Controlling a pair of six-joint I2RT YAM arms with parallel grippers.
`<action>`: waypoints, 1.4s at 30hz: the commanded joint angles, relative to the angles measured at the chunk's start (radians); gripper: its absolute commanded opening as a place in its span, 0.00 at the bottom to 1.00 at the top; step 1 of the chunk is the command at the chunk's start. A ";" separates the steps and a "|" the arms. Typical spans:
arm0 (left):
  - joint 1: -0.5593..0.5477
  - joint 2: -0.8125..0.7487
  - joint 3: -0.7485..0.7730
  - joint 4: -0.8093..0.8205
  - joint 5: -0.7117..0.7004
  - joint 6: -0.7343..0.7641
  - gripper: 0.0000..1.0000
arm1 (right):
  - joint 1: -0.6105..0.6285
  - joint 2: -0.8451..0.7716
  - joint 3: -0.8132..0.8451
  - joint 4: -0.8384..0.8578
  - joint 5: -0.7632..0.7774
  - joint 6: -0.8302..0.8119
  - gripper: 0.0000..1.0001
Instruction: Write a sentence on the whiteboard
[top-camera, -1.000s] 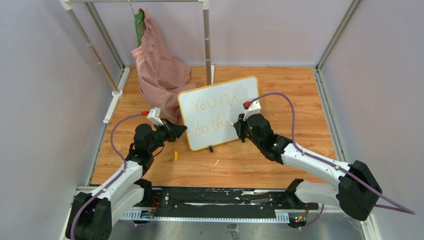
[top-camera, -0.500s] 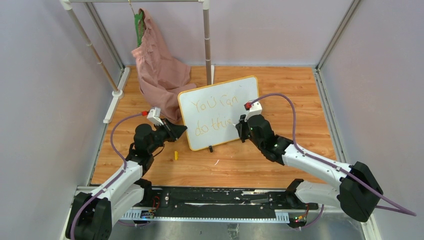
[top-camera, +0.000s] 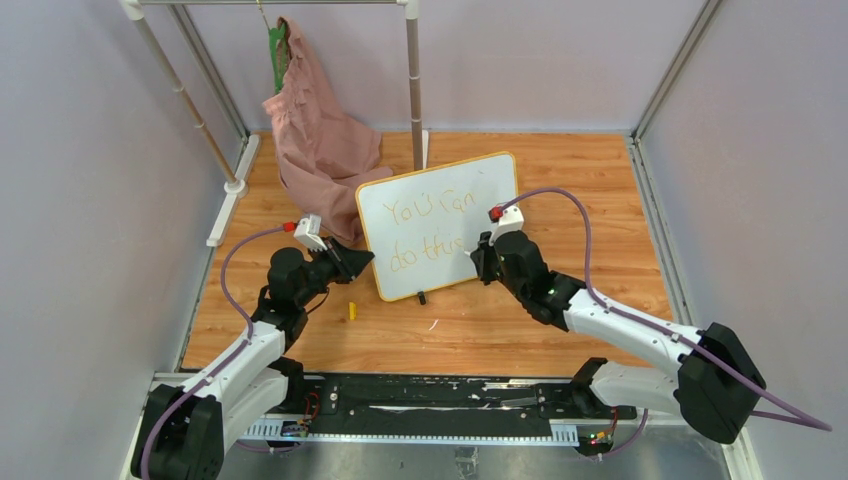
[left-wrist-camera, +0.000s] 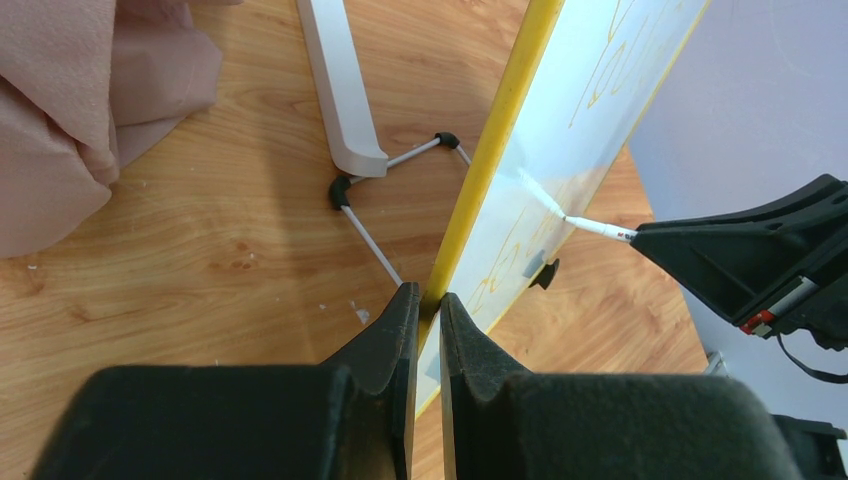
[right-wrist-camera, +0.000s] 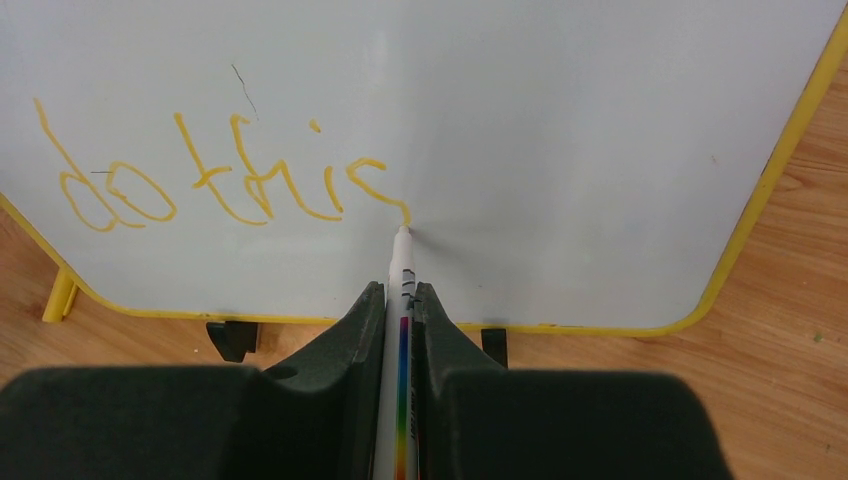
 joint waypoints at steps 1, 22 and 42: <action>-0.005 -0.010 0.000 0.049 0.003 -0.013 0.00 | 0.020 0.017 -0.006 0.000 -0.009 0.013 0.00; -0.005 -0.012 0.001 0.049 0.003 -0.012 0.00 | 0.056 0.059 0.052 0.014 -0.009 0.008 0.00; -0.005 -0.006 0.001 0.049 0.000 -0.009 0.00 | 0.059 0.016 0.069 0.004 -0.031 -0.007 0.00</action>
